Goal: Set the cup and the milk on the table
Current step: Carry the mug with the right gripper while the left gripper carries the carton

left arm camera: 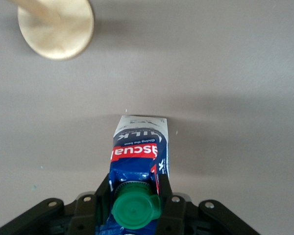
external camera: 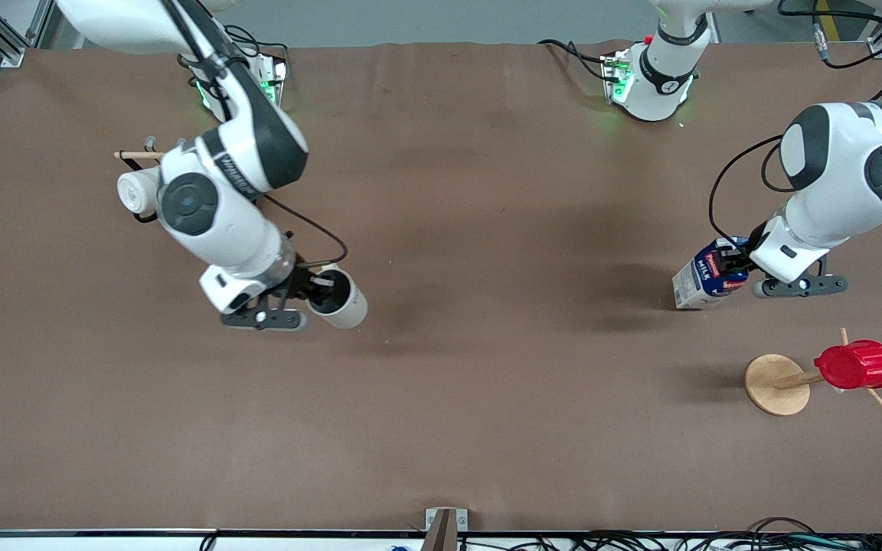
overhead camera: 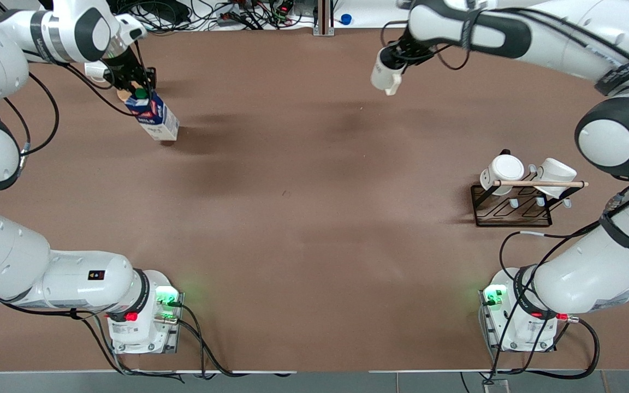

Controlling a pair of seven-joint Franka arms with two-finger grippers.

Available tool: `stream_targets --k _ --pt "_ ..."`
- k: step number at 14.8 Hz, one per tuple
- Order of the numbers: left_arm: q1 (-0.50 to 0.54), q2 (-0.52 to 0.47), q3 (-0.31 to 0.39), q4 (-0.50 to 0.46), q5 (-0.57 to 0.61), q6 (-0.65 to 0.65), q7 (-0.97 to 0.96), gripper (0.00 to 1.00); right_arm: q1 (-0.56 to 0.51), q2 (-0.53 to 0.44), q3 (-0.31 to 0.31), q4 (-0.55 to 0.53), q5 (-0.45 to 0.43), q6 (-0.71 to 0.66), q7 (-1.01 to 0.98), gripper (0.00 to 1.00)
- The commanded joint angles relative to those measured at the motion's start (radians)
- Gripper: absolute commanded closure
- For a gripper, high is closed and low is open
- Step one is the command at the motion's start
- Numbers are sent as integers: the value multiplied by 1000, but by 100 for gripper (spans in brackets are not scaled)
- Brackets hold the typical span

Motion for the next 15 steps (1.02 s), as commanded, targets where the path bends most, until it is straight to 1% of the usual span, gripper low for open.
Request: stream_targets --k 1,2,3,6,8,9,10,12,13,15 --pt "12 -4 -49 66 20 -25 -6 99 71 91 3 20 -115 30 217 100" --pt "14 -3 -63 83 20 -25 -5 100 94 127 9 53 -129 36 315 100" --pt "12 -3 -82 85 20 -25 9 100 107 163 29 78 -137 34 389 100" --pt "12 6 -157 99 17 -25 -12 100 124 226 86 104 -180 65 570 100" --pt "14 11 -207 105 10 -25 -56 99 145 258 96 104 -204 124 689 100" --pt "12 12 -229 103 10 -25 -87 99 164 273 100 106 -230 143 728 99" --pt "12 14 -247 106 6 -25 -107 97 173 284 101 106 -237 154 751 99" --pt "8 43 -272 151 -6 -25 -190 97 187 296 103 106 -243 165 754 99" --pt "8 58 -307 165 -8 -26 -214 98 200 304 103 106 -257 166 757 98" --pt "8 74 -355 166 -6 -26 -227 98 210 318 103 104 -281 168 776 92"
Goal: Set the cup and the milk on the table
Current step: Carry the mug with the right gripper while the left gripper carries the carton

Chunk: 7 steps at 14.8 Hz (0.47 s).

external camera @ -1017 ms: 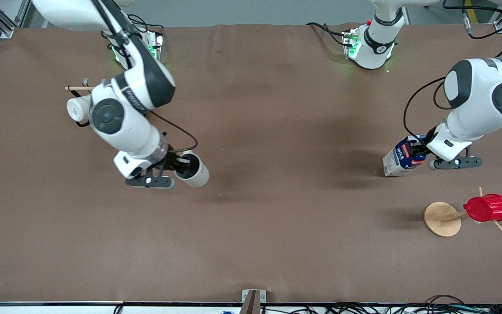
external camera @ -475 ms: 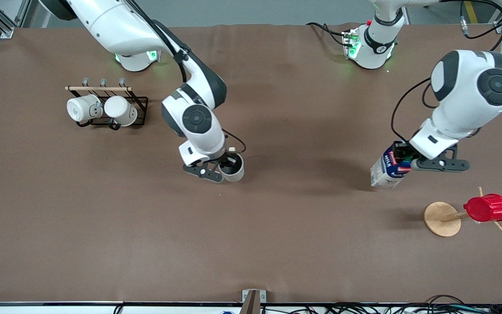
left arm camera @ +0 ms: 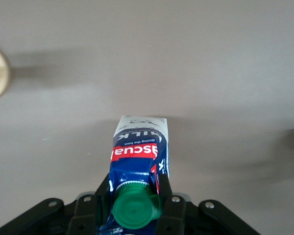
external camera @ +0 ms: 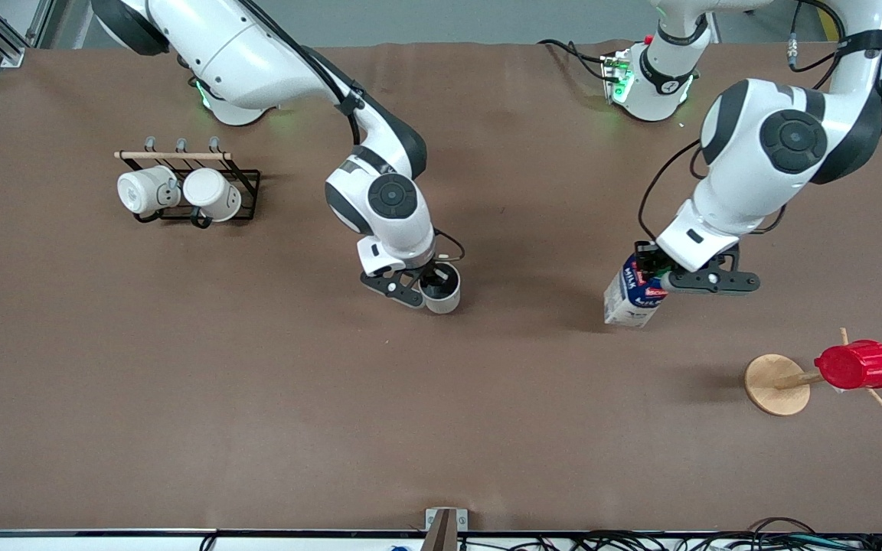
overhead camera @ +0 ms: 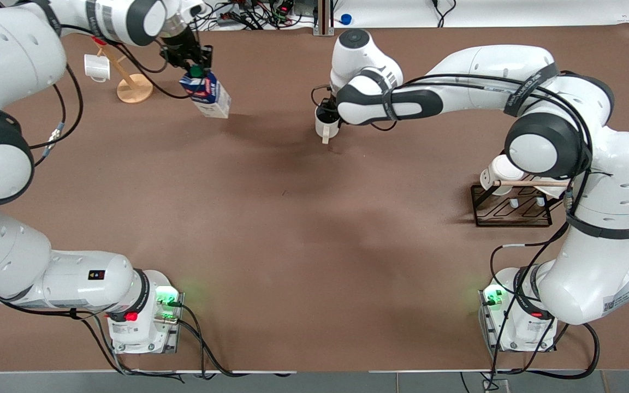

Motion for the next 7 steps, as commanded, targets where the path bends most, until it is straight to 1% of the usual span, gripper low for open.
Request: stream_targets --k 1,2,3,5,6,7 --pt "3 42 -73 39 -4 -20 -53 98 5 25 9 20 -56 1 52 88" --pt "4 50 -104 40 8 -20 -93 98 10 27 9 20 -57 1 57 83" --pt "4 66 -133 46 14 -20 -118 99 10 27 9 20 -57 0 57 68" --pt "1 134 -179 100 14 -32 -179 98 1 19 9 21 -53 -3 54 13" --pt "0 175 -203 140 17 -66 -213 99 -5 10 11 21 -53 -8 51 0" --pt "-5 218 -225 184 26 -102 -224 99 -8 -7 11 21 -51 -13 46 0"
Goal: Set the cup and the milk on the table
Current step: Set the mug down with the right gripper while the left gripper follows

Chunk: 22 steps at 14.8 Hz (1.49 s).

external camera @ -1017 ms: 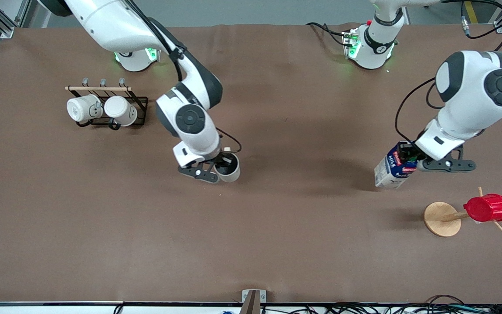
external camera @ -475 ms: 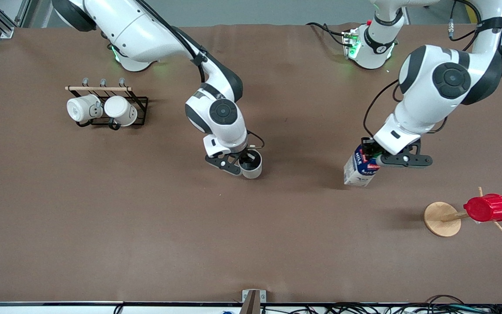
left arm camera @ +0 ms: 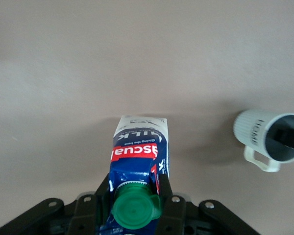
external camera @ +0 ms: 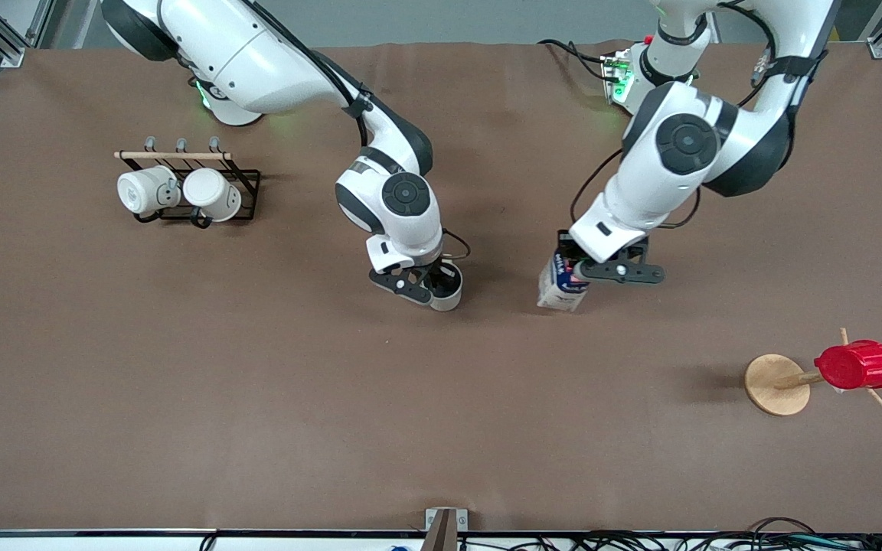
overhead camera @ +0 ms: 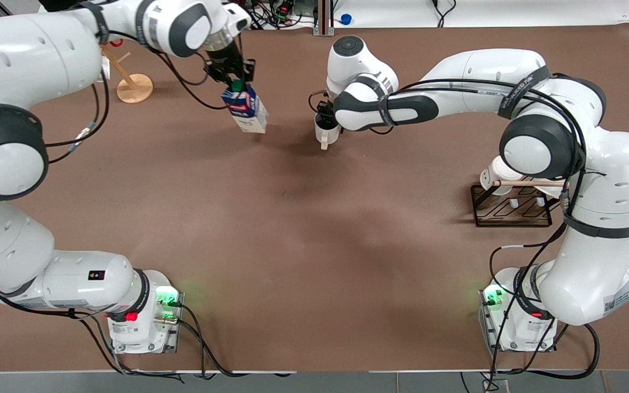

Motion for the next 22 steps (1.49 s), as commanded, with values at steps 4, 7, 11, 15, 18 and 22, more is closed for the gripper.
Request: stream_targets --k 4,7,11,15,18,22 --pt "-56 225 -67 247 137 -163 -153 100 -136 -174 61 -1 -21 -182 -62 0" --pt "-76 265 -117 264 219 -161 -266 100 -246 -327 64 -5 -19 -325 -184 0" --pt "-104 293 -128 270 236 -161 -287 100 -428 -499 64 -3 -13 -455 -390 0" --pt "-111 357 -156 339 298 -163 -280 100 -467 -616 -67 5 73 -564 -634 0" --pt "-119 359 -156 339 300 -163 -293 100 -452 -702 -203 3 169 -661 -840 0" --pt "-131 376 -157 353 300 -161 -319 100 -457 -765 -319 8 183 -762 -1069 0"
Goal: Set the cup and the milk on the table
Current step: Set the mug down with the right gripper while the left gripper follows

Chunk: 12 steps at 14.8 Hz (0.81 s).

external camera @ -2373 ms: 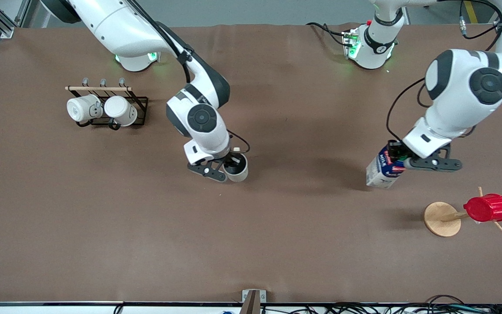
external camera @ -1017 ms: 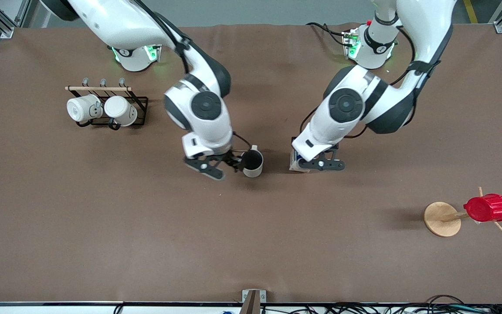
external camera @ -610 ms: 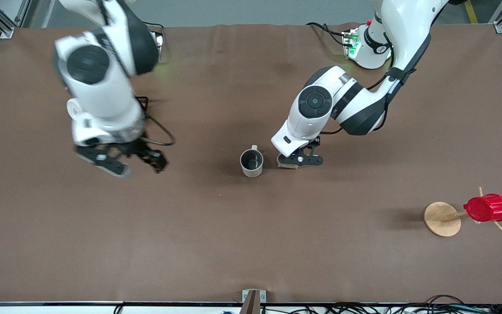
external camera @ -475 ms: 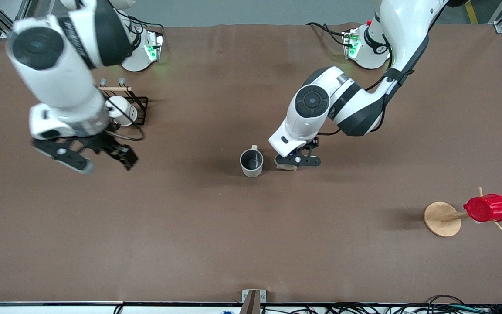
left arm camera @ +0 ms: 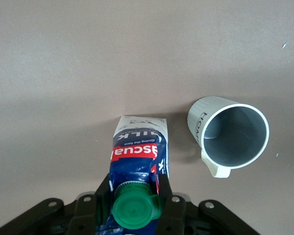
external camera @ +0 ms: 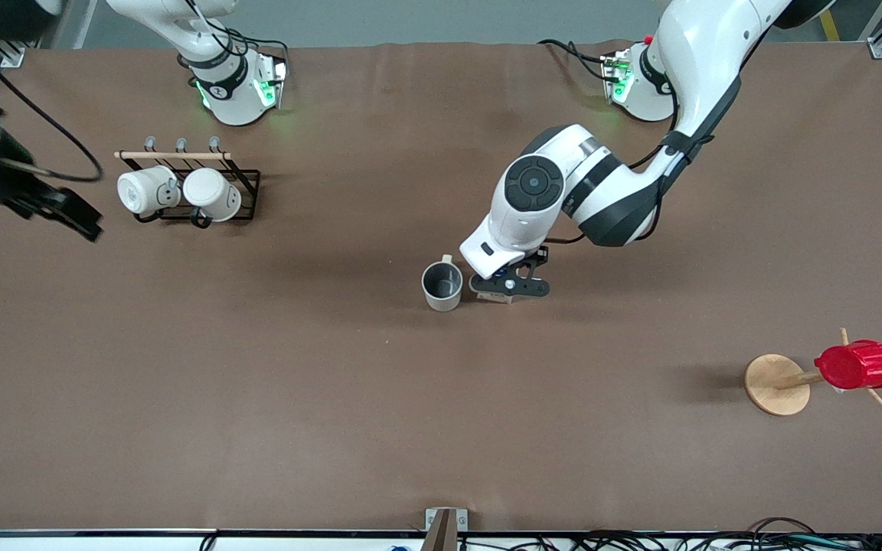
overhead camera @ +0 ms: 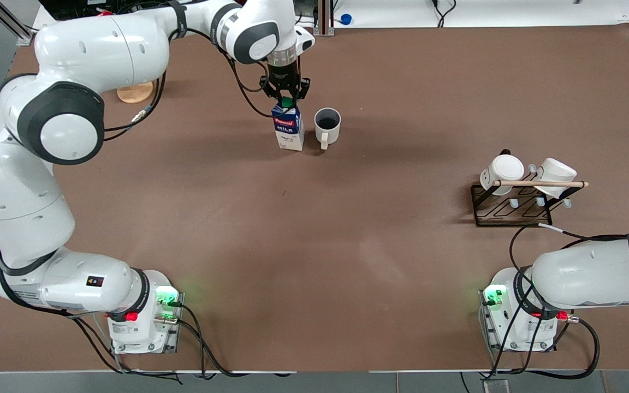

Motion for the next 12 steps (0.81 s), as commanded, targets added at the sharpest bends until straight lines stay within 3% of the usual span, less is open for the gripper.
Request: stream_targets --k 1,4,12 --pt "-11 22 -12 38 23 -25 -31 100 5 -54 -68 -30 47 -43 -111 0" --pt "-11 27 -12 41 23 -25 -28 100 -19 -56 -123 -21 64 -86 -224 0" --pt "-16 44 -12 59 89 -15 -104 98 -113 -8 -120 63 104 -83 -323 0"
